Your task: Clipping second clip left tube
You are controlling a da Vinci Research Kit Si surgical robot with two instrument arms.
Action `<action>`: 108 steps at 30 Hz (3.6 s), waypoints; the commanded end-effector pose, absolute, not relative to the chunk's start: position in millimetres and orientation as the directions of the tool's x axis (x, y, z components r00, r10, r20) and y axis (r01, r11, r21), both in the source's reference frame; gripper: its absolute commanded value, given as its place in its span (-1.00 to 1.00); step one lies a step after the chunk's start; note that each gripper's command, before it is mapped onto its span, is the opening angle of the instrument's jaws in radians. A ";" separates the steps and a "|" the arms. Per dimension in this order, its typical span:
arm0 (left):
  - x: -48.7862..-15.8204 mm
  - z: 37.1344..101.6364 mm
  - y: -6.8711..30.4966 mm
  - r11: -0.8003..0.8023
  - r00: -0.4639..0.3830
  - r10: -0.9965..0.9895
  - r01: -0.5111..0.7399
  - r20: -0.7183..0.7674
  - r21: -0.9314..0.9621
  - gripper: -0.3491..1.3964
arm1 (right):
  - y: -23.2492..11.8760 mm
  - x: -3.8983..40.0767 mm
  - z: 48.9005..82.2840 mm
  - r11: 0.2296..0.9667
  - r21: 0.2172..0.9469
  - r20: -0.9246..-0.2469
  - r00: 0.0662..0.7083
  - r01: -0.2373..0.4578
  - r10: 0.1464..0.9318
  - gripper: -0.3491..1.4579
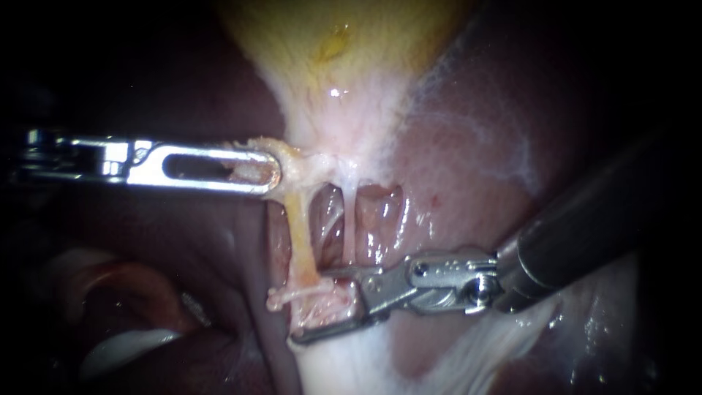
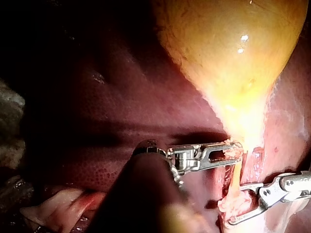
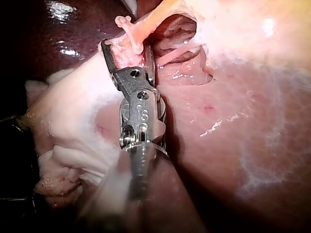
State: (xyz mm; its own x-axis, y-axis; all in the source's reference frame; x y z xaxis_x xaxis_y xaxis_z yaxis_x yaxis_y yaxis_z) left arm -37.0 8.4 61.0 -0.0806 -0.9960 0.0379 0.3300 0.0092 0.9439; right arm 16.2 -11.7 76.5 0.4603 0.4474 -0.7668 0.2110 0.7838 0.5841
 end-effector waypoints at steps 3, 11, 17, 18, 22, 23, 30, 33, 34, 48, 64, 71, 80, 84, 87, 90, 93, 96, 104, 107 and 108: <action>-37.0 61.0 8.4 0.009 -0.080 -0.996 0.330 0.038 0.944 -1.00 | -11.7 16.2 76.4 0.784 0.584 -0.767 0.460 0.211 0.448 -0.08; -37.0 61.0 8.4 0.009 -0.080 -0.996 0.330 0.038 0.944 -1.00 | -11.6 16.1 76.4 0.783 0.585 -0.766 0.460 0.211 0.448 -0.08; -37.0 61.0 8.4 0.009 -0.080 -0.996 0.330 0.038 0.944 -1.00 | -10.9 15.9 75.9 0.782 0.588 -0.764 0.459 0.207 0.453 -0.08; -37.0 61.0 8.4 0.009 -0.080 -0.996 0.330 0.038 0.944 -1.00 | -10.7 15.7 75.8 0.782 0.588 -0.764 0.458 0.205 0.455 -0.08; -37.0 61.0 8.4 0.009 -0.080 -0.996 0.330 0.038 0.944 -1.00 | -9.5 15.1 75.3 0.783 0.591 -0.761 0.456 0.194 0.461 -0.08; -37.0 61.0 8.4 0.009 -0.080 -0.996 0.330 0.038 0.944 -1.00 | -9.2 14.9 75.2 0.785 0.591 -0.760 0.455 0.188 0.463 -0.08; -37.0 61.0 8.4 0.009 -0.080 -0.996 0.330 0.038 0.944 -1.00 | -7.3 13.8 74.5 0.787 0.594 -0.756 0.451 0.168 0.474 -0.08; -37.0 61.0 8.4 0.009 -0.080 -0.996 0.330 0.038 0.944 -1.00 | -6.9 13.6 74.2 0.786 0.595 -0.755 0.448 0.164 0.478 -0.08; -37.0 61.0 8.4 0.009 -0.080 -0.996 0.330 0.038 0.944 -1.00 | -6.8 13.6 74.2 0.786 0.596 -0.756 0.445 0.164 0.480 -0.08; -37.0 61.0 8.4 0.009 -0.080 -0.996 0.330 0.038 0.944 -1.00 | -6.4 13.9 73.7 0.784 0.599 -0.762 0.418 0.165 0.495 -0.07; -37.1 61.0 8.4 0.009 -0.081 -0.996 0.330 0.038 0.944 -1.00 | -6.5 15.3 73.4 0.756 0.628 -0.757 0.368 0.183 0.540 -0.07; -37.1 61.0 8.4 0.009 -0.081 -0.996 0.330 0.038 0.944 -1.00 | -6.7 16.4 73.0 0.727 0.657 -0.742 0.340 0.197 0.578 -0.07; -37.3 61.0 8.4 0.009 -0.080 -0.996 0.329 0.037 0.944 -1.00 | -6.9 17.7 72.7 0.693 0.687 -0.723 0.300 0.219 0.623 -0.08; -37.3 61.0 8.4 0.009 -0.080 -0.996 0.329 0.038 0.944 -1.00 | -6.9 18.3 72.9 0.680 0.699 -0.713 0.293 0.221 0.637 -0.08; -37.3 61.0 8.4 0.009 -0.080 -0.996 0.329 0.038 0.944 -1.00 | -7.1 18.6 73.2 0.667 0.706 -0.707 0.284 0.238 0.647 -0.10; -37.3 61.0 8.4 0.009 -0.080 -0.996 0.329 0.038 0.944 -1.00 | -7.4 18.8 73.5 0.654 0.712 -0.702 0.278 0.256 0.656 -0.11; -37.3 61.0 8.4 0.009 -0.080 -0.996 0.329 0.038 0.944 -1.00 | -7.4 18.9 73.6 0.653 0.711 -0.703 0.280 0.261 0.654 -0.12; -37.3 61.0 8.4 0.009 -0.080 -0.996 0.329 0.038 0.944 -1.00 | -7.4 18.8 73.7 0.654 0.710 -0.704 0.279 0.261 0.653 -0.14; -37.2 61.0 8.4 0.009 -0.080 -0.996 0.329 0.038 0.944 -1.00 | -6.8 17.6 74.0 0.651 0.719 -0.695 0.278 0.243 0.663 -0.38; -37.2 61.0 8.4 0.009 -0.080 -0.996 0.329 0.038 0.944 -1.00 | -6.6 17.2 74.0 0.648 0.724 -0.690 0.278 0.237 0.668 -0.56; -37.2 61.0 8.4 0.009 -0.080 -0.996 0.329 0.038 0.944 -1.00 | -6.6 17.1 73.9 0.645 0.728 -0.685 0.279 0.232 0.673 -0.65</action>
